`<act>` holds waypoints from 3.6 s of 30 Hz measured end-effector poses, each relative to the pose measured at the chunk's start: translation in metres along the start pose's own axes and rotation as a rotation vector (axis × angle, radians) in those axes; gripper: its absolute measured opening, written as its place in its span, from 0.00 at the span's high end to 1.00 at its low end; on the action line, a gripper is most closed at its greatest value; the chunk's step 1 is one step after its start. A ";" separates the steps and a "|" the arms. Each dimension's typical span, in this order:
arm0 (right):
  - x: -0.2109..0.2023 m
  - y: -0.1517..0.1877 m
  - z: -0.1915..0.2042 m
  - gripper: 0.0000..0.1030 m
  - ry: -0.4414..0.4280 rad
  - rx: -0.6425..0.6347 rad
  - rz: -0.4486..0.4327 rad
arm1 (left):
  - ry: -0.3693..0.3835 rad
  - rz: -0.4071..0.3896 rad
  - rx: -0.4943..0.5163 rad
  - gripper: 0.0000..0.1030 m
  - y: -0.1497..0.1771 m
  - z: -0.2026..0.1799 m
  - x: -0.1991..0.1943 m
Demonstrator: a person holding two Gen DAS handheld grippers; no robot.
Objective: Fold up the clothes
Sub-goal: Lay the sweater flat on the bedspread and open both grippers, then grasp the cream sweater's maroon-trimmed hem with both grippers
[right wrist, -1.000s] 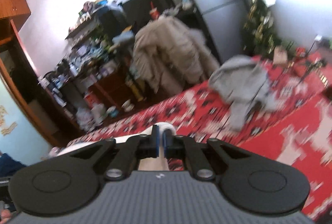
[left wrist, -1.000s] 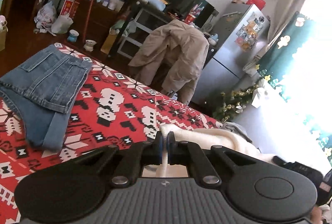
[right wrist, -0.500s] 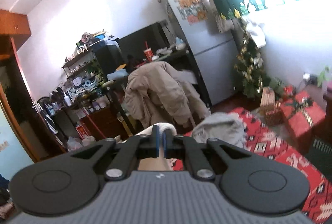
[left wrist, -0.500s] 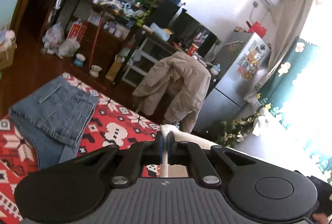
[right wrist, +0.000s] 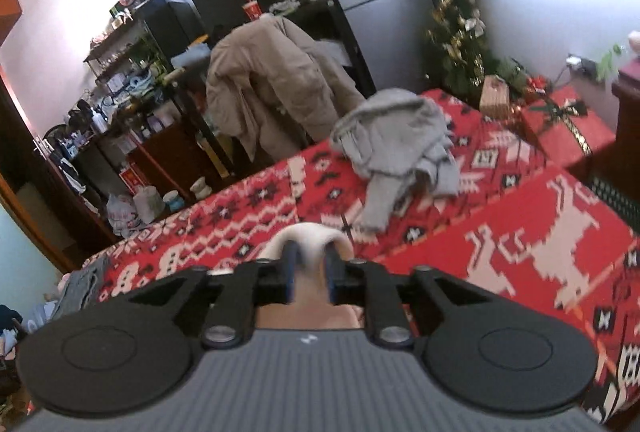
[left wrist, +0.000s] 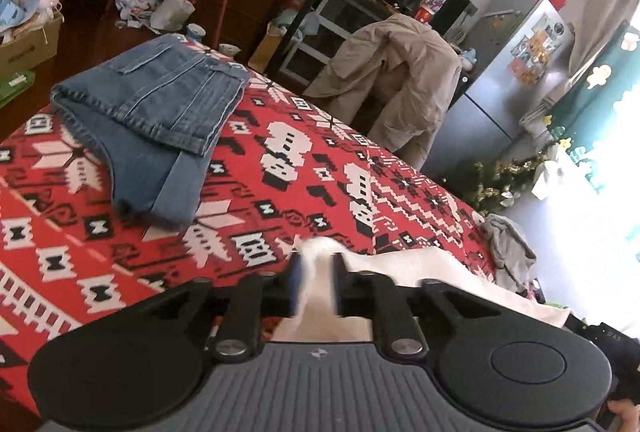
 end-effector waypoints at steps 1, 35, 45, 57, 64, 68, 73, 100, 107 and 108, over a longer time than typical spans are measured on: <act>0.000 0.004 -0.001 0.67 -0.001 -0.003 0.005 | 0.012 -0.007 -0.007 0.58 0.001 0.002 -0.003; -0.035 0.111 0.066 0.01 0.327 -0.535 0.134 | -0.229 0.126 0.503 0.19 0.079 -0.076 -0.004; -0.031 0.111 0.058 0.01 0.300 -0.448 0.239 | -0.287 0.137 0.570 0.13 0.080 -0.087 0.014; -0.035 0.117 0.055 0.01 0.318 -0.505 0.200 | -0.331 0.267 0.529 0.08 0.082 -0.085 0.025; -0.028 0.107 0.056 0.01 0.220 -0.380 0.255 | -0.275 0.325 0.382 0.08 0.070 -0.075 0.028; -0.016 0.100 0.049 0.05 0.146 -0.243 0.330 | -0.172 0.402 0.171 0.13 0.062 -0.058 0.033; 0.000 0.095 0.030 0.17 0.139 -0.073 0.400 | -0.142 0.434 -0.031 0.24 0.058 -0.039 0.036; 0.021 0.087 -0.002 0.47 0.031 0.281 0.481 | -0.097 0.425 -0.226 0.84 0.062 -0.016 0.057; 0.044 0.093 0.007 0.86 0.113 0.229 0.511 | -0.206 0.402 -0.125 0.96 0.057 -0.023 0.058; 0.046 0.094 0.008 0.92 0.132 0.216 0.512 | -0.220 0.393 -0.115 0.96 0.055 -0.023 0.056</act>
Point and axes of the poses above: each gripper's, at about its wrist camera, not at the fingertips, and x roughly the way its jaws point, z to its left, y to its underside, the point moved 4 cm from there along x, roughly the way its jaws point, and after that the axes turned 4 degrees about x, right-handed, at the moved point
